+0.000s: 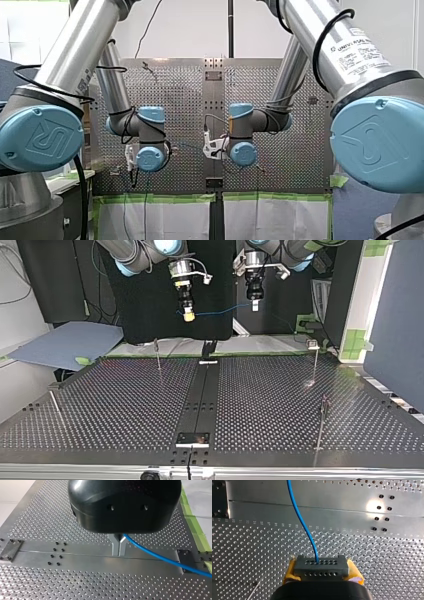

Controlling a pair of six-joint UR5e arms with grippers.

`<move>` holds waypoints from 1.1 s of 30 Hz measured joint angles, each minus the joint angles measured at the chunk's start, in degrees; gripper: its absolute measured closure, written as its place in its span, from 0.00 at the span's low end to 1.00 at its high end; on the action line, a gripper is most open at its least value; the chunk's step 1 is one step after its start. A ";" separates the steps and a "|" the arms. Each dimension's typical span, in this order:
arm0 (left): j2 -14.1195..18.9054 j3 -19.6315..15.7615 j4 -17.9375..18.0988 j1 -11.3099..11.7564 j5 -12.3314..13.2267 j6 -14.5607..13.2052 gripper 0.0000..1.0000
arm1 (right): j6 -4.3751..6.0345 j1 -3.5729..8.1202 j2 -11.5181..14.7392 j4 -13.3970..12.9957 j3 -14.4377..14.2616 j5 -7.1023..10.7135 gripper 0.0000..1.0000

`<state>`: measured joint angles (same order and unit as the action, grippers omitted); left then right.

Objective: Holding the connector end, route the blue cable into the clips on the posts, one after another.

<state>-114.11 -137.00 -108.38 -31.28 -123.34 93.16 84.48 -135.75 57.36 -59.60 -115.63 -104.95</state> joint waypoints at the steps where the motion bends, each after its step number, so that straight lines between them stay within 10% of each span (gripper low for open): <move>1: 0.00 0.00 0.00 0.06 0.00 0.00 1.00 | 0.00 -0.01 0.00 0.00 -0.01 0.00 1.00; 13: 0.00 -0.08 0.00 0.32 0.08 0.00 1.00 | -0.09 -2.48 -4.18 4.18 0.59 -1.67 1.00; 33: -0.73 -0.09 -2.00 -1.53 -1.46 -2.01 1.00 | -0.09 -2.64 -8.17 6.77 0.61 -1.76 1.00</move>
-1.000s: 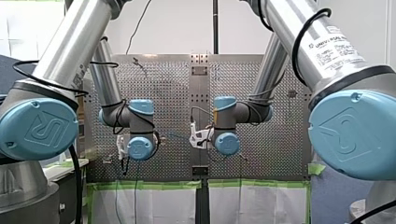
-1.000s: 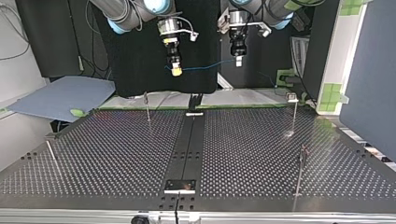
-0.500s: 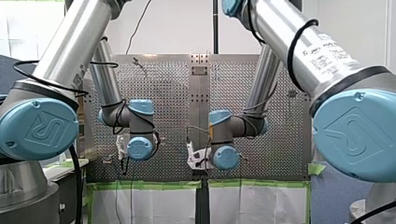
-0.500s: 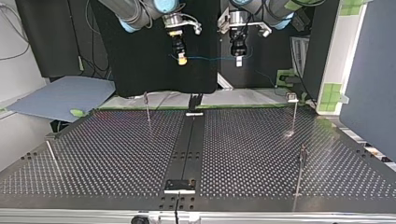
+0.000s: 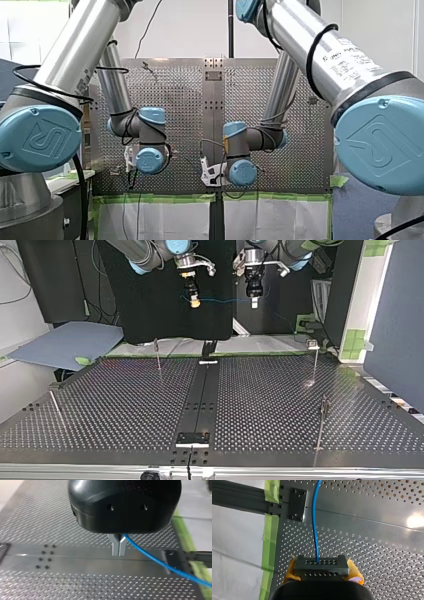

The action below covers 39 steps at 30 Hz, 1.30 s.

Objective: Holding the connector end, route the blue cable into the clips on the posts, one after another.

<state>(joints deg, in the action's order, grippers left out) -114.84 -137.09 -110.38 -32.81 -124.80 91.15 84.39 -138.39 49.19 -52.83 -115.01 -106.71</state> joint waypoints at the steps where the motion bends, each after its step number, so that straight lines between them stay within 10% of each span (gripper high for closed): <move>1: -0.05 0.00 -0.50 -0.31 -0.18 -0.51 1.00 | 0.00 0.00 0.00 0.00 0.00 0.00 1.00; 22: -0.01 0.02 -11.11 -1.20 -0.56 -5.44 1.00 | -0.22 0.00 0.20 0.22 0.23 -0.22 1.00; 31: 4.38 0.25 -15.27 -2.55 0.74 -4.85 1.00 | -2.76 -0.24 3.81 3.82 3.82 -3.68 1.00; 39: 9.12 0.41 -17.90 -1.81 -0.87 -3.39 1.00 | -1.40 -0.18 8.04 8.03 6.58 -1.64 1.00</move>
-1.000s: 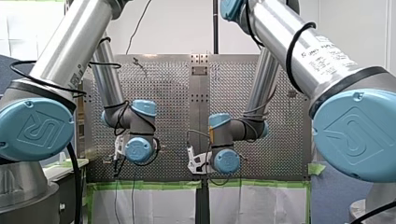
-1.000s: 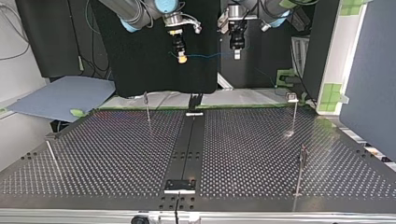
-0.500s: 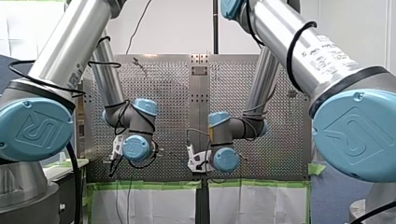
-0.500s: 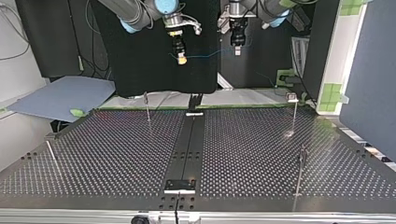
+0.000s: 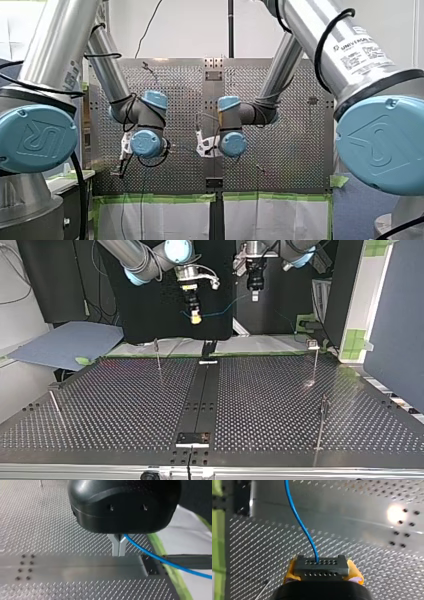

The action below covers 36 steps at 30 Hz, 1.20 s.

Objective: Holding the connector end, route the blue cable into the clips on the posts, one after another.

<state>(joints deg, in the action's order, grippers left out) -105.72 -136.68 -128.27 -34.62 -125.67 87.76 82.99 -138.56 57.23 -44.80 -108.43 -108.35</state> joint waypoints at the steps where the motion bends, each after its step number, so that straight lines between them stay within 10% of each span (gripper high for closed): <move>1: 0.52 0.16 -0.45 0.13 -0.45 0.15 1.00 | 0.08 -0.02 0.46 0.48 0.11 0.44 1.00; 18: 9.23 6.26 -9.06 4.24 -3.18 3.77 1.00 | 0.23 -1.11 8.98 7.31 6.04 6.54 1.00; 36: 19.64 9.02 -18.48 14.39 5.92 8.29 1.00 | 3.76 -1.36 9.81 9.29 11.12 10.52 1.00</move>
<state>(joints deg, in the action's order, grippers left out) -86.07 -127.67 -146.75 -20.23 -119.75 96.06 86.75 -139.92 67.04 -35.51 -97.31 -97.83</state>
